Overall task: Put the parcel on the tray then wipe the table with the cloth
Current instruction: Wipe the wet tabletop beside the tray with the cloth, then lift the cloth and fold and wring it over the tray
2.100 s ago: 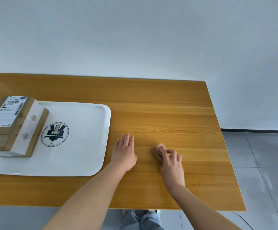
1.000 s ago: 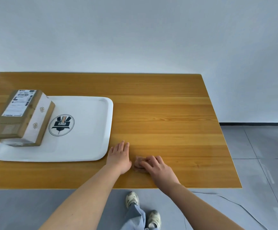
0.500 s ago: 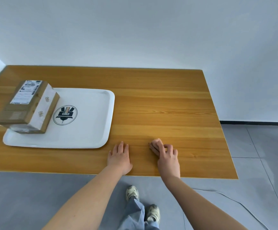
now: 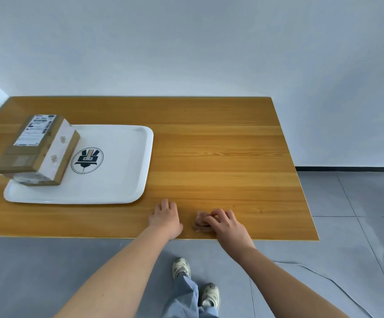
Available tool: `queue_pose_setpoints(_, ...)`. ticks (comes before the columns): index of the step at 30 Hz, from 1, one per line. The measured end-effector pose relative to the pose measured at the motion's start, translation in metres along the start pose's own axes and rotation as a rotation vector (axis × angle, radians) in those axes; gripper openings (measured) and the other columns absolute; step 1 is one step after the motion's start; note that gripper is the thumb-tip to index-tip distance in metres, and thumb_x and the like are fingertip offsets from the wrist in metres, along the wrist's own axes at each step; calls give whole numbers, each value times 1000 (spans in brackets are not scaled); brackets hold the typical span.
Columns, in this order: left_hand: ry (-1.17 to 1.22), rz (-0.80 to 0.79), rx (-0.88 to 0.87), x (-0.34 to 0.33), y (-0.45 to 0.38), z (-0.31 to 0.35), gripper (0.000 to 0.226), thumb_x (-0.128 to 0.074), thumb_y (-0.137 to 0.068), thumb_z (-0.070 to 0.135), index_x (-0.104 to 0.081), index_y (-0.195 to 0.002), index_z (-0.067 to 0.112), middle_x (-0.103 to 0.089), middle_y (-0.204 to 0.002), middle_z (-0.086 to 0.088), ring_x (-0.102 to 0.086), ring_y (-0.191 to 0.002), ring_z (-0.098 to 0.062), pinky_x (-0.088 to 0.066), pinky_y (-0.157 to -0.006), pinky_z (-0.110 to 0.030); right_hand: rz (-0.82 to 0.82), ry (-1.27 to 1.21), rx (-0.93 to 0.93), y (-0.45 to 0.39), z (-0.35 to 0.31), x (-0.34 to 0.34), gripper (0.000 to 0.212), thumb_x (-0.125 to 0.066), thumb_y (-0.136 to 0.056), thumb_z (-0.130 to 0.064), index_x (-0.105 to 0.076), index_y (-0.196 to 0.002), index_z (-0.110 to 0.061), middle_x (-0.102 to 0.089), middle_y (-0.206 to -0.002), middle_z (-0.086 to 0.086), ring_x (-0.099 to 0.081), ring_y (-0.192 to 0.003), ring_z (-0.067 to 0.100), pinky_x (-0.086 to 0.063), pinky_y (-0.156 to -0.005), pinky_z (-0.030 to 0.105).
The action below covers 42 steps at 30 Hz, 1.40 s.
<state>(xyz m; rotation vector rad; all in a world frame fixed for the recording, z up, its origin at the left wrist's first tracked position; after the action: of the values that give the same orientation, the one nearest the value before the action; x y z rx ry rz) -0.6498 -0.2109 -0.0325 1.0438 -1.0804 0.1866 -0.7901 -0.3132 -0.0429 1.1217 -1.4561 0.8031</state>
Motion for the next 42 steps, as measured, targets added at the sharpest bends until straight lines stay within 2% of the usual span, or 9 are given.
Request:
queue_pose_setpoints(4,-27,-7,-34,0,4,17,62,-48,-95,29,-20,-147,11,-11,-157,-11,-25,-140,-30,-35,-110,-40,49,-18,-230,16,41,10,69,-76,-46,11,-53,-102,-23,-60,-93,5,-57,-73,26,-42,-30,22)
queue_pose_setpoints(8,-46,-34,-66,4,9,32,61,-46,-96,27,-19,-148,11,-6,-159,-10,-21,-143,-30,-33,-111,-41,-12,-51,-436,13,58,14,52,-49,-82,4,-46,-128,-22,-52,-120,2,-48,-107,24,-46,-60,26)
queue_pose_setpoints(13,-37,-36,-85,24,14,40,60,-45,-96,26,-19,-149,12,-4,-160,-10,-21,-144,-31,-33,-112,-41,-48,-230,-603,4,69,32,48,-43,-87,0,-42,-129,-23,-56,-119,2,-43,-112,24,-45,-69,29)
queue_pose_setpoints(15,1,-47,-91,32,15,42,61,-45,-96,26,-19,-149,12,-7,-160,-9,-24,-143,-31,-35,-111,-41,-59,-417,-677,-1,74,41,45,-46,-85,-4,-46,-127,-21,-60,-113,5,-51,-105,26,-46,-70,31)
queue_pose_setpoints(18,91,-91,-89,45,17,47,64,-45,-96,27,-16,-152,13,-4,-161,-8,-30,-141,-31,-37,-110,-40,-39,-765,-798,-11,72,59,41,-50,-81,-4,-48,-119,-17,-67,-92,9,-63,-69,23,-50,-56,30)
queue_pose_setpoints(20,168,-112,-68,56,19,52,66,-45,-97,29,-14,-153,12,1,-161,-8,-32,-140,-31,-37,-111,-39,-14,-951,-849,-18,66,71,43,-52,-80,-5,-50,-121,-16,-68,-91,10,-64,-69,22,-52,-58,31)
queue_pose_setpoints(31,1174,-130,-5,130,25,71,55,-38,-97,52,-37,-142,20,-51,-132,-6,-60,-115,-24,-46,-101,-36,153,-1316,-745,-66,31,144,32,-52,-88,-6,-50,-119,-14,-59,-83,-1,-55,-70,13,-45,-58,26)
queue_pose_setpoints(37,1362,-64,-107,170,32,85,34,-41,-97,42,-61,-110,18,-65,-102,-8,-65,-88,-26,-55,-89,-37,196,-1303,-657,-81,21,178,40,-54,-84,-10,-49,-123,-17,-65,-108,8,-65,-93,24,-56,-81,38)
queue_pose_setpoints(42,1376,-16,-120,197,43,92,31,-44,-97,33,-61,-110,12,-65,-101,-11,-66,-83,-26,-58,-79,-36,217,-1297,-608,-85,18,202,38,-56,-86,-16,-50,-124,-16,-65,-108,10,-64,-97,24,-55,-84,39)
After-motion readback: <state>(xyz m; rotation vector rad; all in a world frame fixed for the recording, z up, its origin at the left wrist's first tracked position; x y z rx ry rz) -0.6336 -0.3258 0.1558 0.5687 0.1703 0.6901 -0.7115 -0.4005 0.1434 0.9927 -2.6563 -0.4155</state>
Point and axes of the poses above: each hand's wrist, its own y-axis away from the middle knuckle, its own x-axis out of the back of the hand, z = x × y, the point moved 5 cm from there along -y, towards the middle knuckle
